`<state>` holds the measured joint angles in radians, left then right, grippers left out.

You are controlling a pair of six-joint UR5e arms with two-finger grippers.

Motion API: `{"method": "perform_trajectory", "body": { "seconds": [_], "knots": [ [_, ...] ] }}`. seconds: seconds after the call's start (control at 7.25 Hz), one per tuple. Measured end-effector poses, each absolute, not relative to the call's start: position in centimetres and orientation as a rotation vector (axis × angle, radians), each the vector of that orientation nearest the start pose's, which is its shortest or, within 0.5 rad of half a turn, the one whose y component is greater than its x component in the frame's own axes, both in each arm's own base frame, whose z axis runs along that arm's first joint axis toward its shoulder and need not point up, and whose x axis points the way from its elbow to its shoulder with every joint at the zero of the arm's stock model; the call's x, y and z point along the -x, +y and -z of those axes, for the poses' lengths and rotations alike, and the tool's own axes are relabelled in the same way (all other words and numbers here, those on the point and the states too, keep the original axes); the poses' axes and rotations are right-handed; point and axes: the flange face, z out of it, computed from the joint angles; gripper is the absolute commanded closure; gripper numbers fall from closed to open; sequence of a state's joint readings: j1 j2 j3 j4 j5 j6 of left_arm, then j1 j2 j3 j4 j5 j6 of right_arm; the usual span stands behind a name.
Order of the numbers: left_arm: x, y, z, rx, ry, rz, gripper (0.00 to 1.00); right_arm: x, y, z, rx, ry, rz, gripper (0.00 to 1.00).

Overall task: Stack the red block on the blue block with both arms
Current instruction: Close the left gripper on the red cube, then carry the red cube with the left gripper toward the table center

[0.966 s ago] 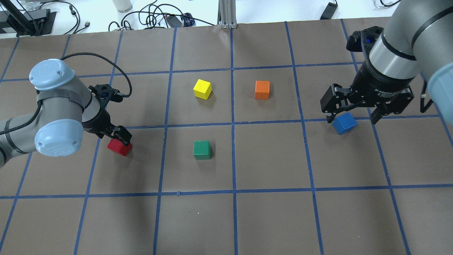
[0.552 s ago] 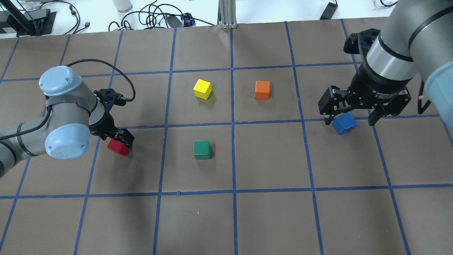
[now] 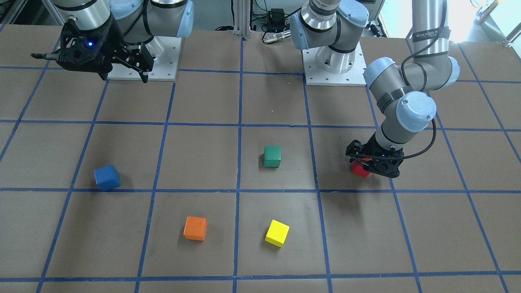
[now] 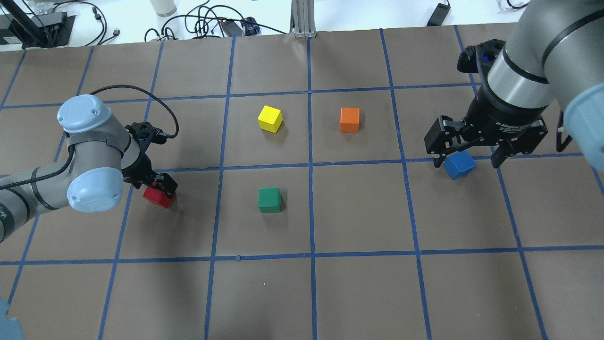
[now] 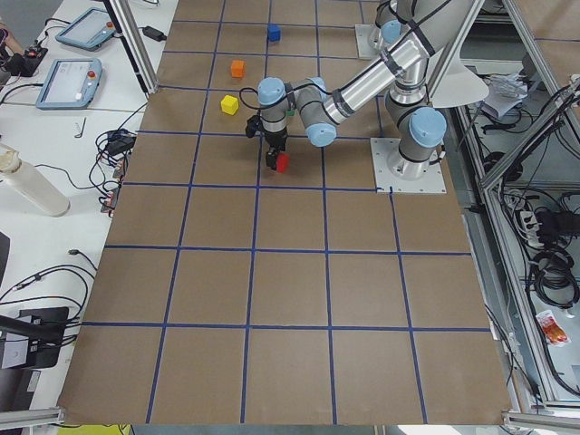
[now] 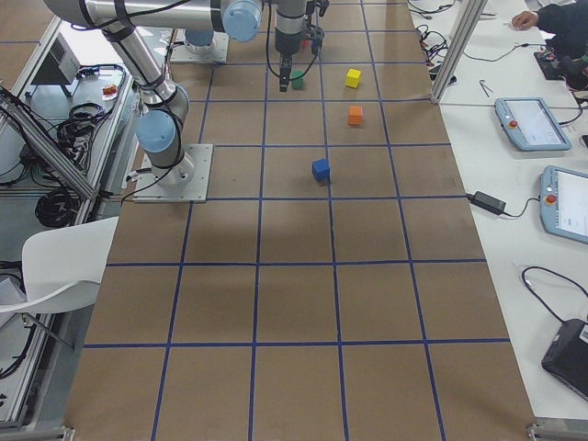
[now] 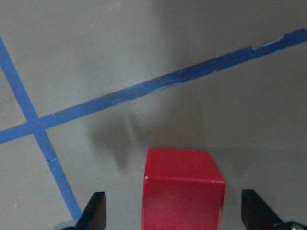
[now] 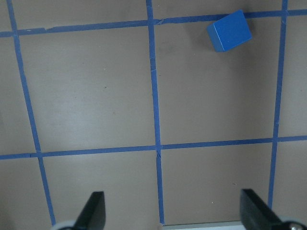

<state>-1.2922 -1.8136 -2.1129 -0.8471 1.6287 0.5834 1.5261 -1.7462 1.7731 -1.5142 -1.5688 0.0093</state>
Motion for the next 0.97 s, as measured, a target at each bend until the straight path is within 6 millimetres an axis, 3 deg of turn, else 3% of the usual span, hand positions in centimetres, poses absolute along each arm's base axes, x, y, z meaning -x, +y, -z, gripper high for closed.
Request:
{"method": "perform_trajectory", "body": {
  "seconds": [0.14, 0.28, 0.55, 0.69, 0.83, 0.97],
  "knots": [
    [-0.7, -48.8, -18.8, -0.476, 3.076, -0.129, 0.93, -11.5, -41.5, -46.3, -0.087, 3.135, -0.129, 0.0],
    [-0.8, -48.9, -18.8, -0.475, 3.069, -0.11, 0.99, -11.4, -41.4, -46.3, -0.092, 3.136, -0.131, 0.0],
    [-0.5, -49.3, -19.6, -0.468, 3.052, -0.061, 0.99, -11.4, -41.4, -46.3, -0.097, 3.136, -0.136, 0.0],
    [0.5, -49.7, -20.2, -0.471, 3.046, -0.036, 0.99, -11.4, -41.4, -46.3, -0.098, 3.135, -0.136, 0.0],
    [2.5, -50.4, -21.1, -0.456, 3.043, -0.009, 0.99, -11.5, -41.4, -46.3, -0.098, 3.135, -0.134, 0.0],
    [5.9, -51.5, -22.4, -0.413, 3.046, 0.015, 0.99, -11.5, -41.4, -46.3, -0.099, 3.135, -0.132, 0.0]
  ]
}}
